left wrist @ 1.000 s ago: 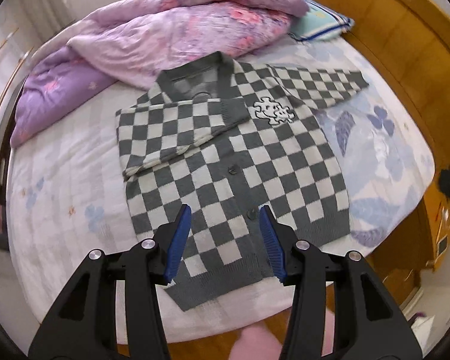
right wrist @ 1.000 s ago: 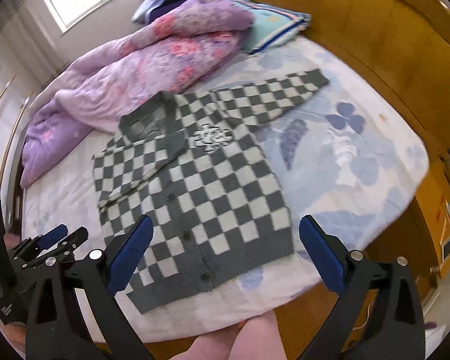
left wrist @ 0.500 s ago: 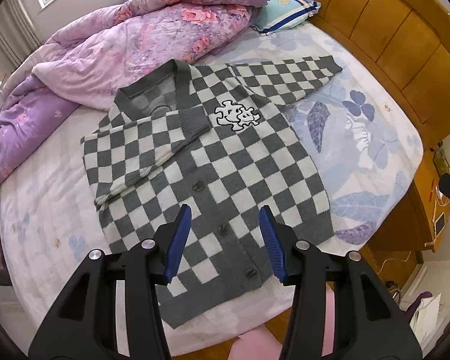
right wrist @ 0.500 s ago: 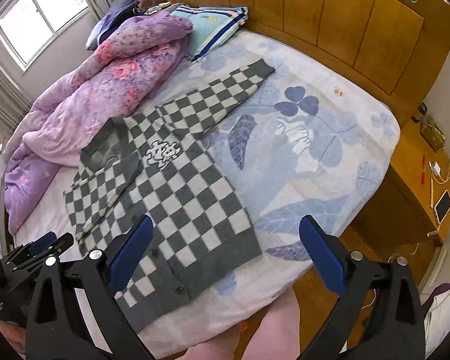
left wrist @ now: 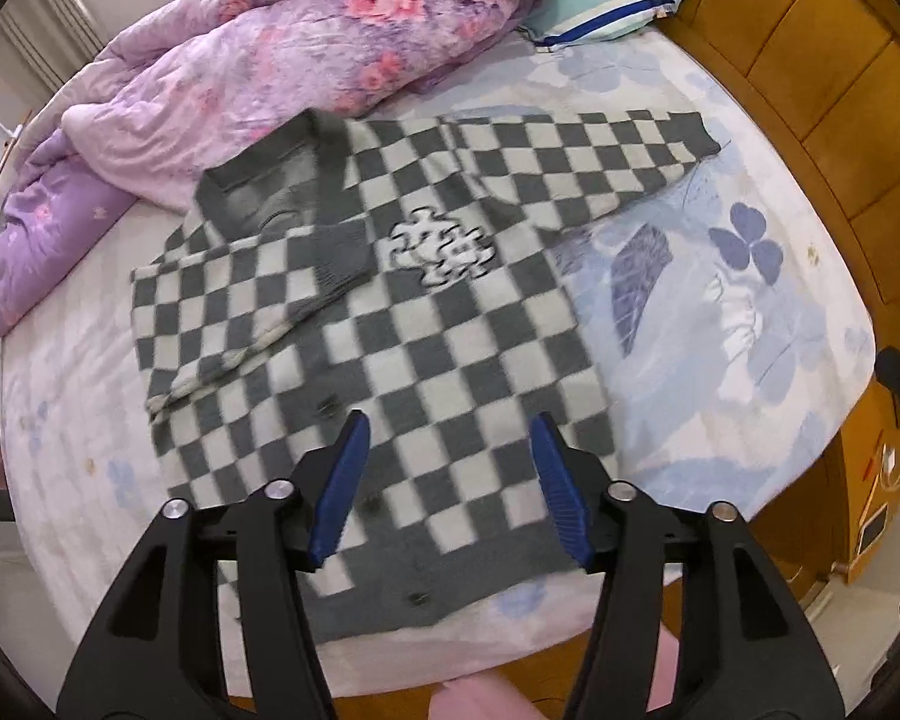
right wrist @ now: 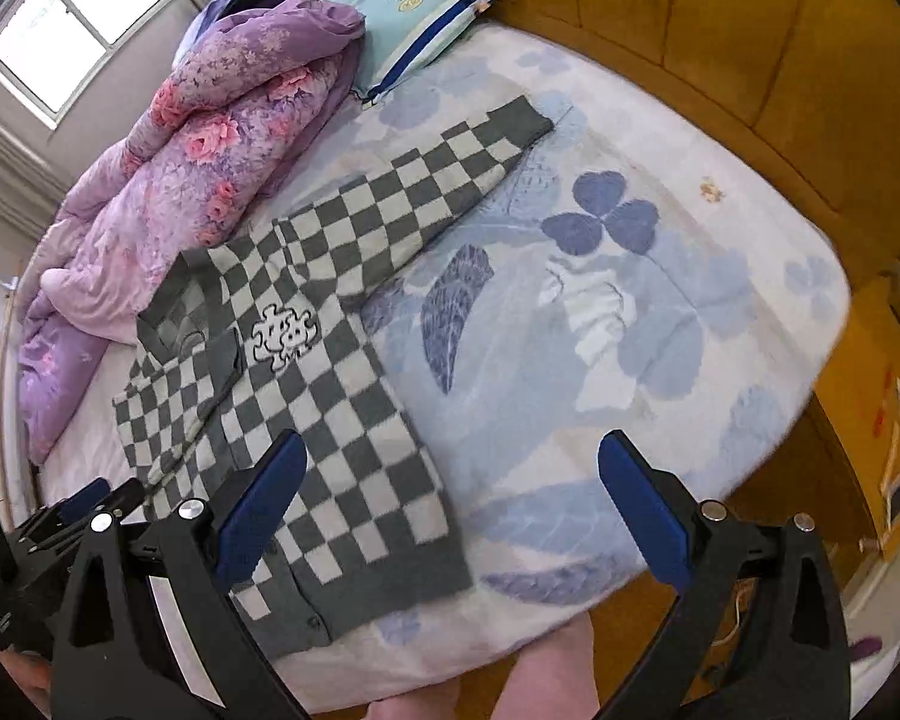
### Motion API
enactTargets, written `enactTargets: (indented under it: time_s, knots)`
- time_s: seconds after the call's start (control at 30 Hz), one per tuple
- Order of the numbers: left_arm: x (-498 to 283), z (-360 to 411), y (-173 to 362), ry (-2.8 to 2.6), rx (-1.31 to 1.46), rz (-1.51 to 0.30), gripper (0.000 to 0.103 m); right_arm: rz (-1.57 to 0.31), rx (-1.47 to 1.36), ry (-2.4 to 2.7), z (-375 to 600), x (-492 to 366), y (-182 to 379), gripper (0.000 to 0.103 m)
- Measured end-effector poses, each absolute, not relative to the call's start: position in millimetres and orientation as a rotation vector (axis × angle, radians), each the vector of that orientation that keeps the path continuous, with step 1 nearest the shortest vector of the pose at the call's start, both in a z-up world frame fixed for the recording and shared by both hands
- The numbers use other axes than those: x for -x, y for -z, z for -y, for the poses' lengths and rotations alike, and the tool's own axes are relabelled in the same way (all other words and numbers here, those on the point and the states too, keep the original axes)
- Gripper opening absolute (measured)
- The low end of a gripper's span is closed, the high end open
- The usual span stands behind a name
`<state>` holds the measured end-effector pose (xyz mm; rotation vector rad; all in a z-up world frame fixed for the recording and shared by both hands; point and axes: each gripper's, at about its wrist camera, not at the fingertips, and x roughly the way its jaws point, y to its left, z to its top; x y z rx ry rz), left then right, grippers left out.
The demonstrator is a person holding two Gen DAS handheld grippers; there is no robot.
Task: Fold large clothes
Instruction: 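Move both grippers over to the other sleeve of the cardigan, then close the right gripper on the other grey cuff while the left gripper pins the body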
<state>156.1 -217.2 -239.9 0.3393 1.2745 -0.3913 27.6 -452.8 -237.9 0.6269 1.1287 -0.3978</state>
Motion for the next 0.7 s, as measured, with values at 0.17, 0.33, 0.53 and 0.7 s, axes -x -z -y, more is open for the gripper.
enactTargets:
  time_s: [0.17,0.33,0.53,0.7]
  knots:
    - [-181.0,277.1,249.7,0.356,-0.349,-1.273,0.06,-1.154,-0.629,0.349,511.4,-60.0,259.0,0.094]
    - [-216.0,324.5,262.6,0.34,-0.347,-1.247,0.06,-1.155,-0.648,0.335,569.6,-99.9,291.8,0.094]
    - [-258.9,340.9,293.1,0.288,-0.328,-1.232,0.06,-1.104,-0.657,0.391,630.1,-152.2,340.7,0.094]
    - [-296.9,333.2,325.2,0.248,-0.336,-1.238,0.047,-1.119,-0.756,0.412,671.7,-205.2,391.2,0.094]
